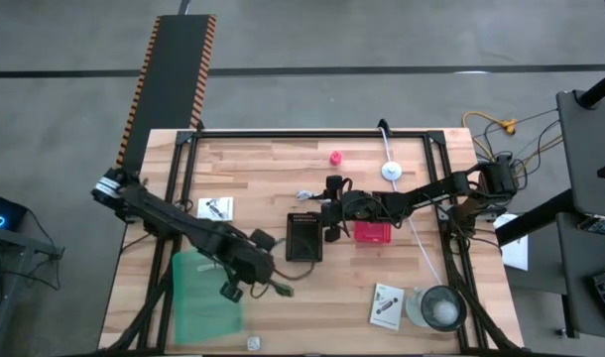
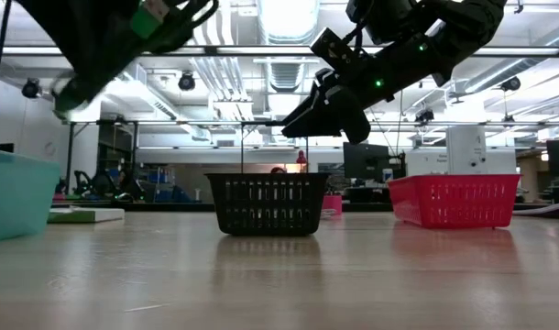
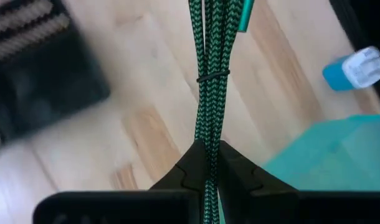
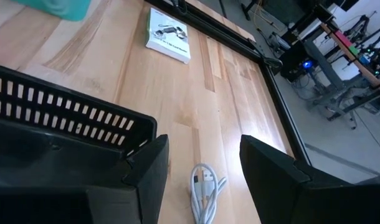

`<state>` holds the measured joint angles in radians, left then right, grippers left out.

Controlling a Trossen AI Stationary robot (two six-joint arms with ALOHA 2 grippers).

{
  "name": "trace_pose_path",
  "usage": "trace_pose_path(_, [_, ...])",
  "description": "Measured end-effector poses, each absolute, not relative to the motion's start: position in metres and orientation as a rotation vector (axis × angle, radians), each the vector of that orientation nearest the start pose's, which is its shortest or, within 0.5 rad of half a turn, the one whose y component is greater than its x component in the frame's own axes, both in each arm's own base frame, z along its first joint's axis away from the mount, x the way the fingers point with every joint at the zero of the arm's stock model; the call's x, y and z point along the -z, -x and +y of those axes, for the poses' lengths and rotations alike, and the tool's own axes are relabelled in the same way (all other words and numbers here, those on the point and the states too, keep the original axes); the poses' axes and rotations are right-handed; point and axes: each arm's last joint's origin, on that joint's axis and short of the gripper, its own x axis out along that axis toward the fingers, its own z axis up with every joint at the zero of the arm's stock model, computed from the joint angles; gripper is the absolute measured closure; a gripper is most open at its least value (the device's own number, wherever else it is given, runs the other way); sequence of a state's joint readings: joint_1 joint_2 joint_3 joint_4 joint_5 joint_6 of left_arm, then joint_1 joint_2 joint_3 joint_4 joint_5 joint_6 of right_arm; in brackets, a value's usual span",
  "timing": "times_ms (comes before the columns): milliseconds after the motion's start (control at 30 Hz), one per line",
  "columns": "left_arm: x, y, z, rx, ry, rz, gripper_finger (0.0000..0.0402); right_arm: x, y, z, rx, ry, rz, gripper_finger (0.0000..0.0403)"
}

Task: Pick and place items into bin
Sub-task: Put the green charger cable into the green bin

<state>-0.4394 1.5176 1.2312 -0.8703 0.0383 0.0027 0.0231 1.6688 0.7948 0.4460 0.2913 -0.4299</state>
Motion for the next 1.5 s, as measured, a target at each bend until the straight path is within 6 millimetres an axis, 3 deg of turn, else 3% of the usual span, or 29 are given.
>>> trace_pose_path(300, [-0.282, -0.218, -0.108, 0.089, 0.139, 1.380, 0.0394, -0.178, -0.336, -0.001, 0.167, 0.503, 0.472, 0.0218])
trace_pose_path(667, [-0.250, -0.181, -0.110, -0.019, 0.265, 1.526, 0.0394, -0.178, -0.336, -0.001, 0.167, 0.503, 0.472, 0.0218])
trace_pose_path(900, [-0.236, -0.165, -0.113, -0.052, 0.319, 1.604, 0.0394, -0.178, -0.336, -0.001, 0.167, 0.503, 0.472, 0.0218])
trace_pose_path(1100, [-0.237, -0.153, -0.110, -0.213, 0.442, 1.660, 0.0394, -0.178, -0.336, -0.001, 0.166, 0.503, 0.472, 0.0218])
trace_pose_path(1500, [-0.236, -0.151, -0.111, -0.229, 0.418, 1.651, 0.0373, -0.178, -0.336, -0.001, 0.166, 0.503, 0.473, 0.0218])
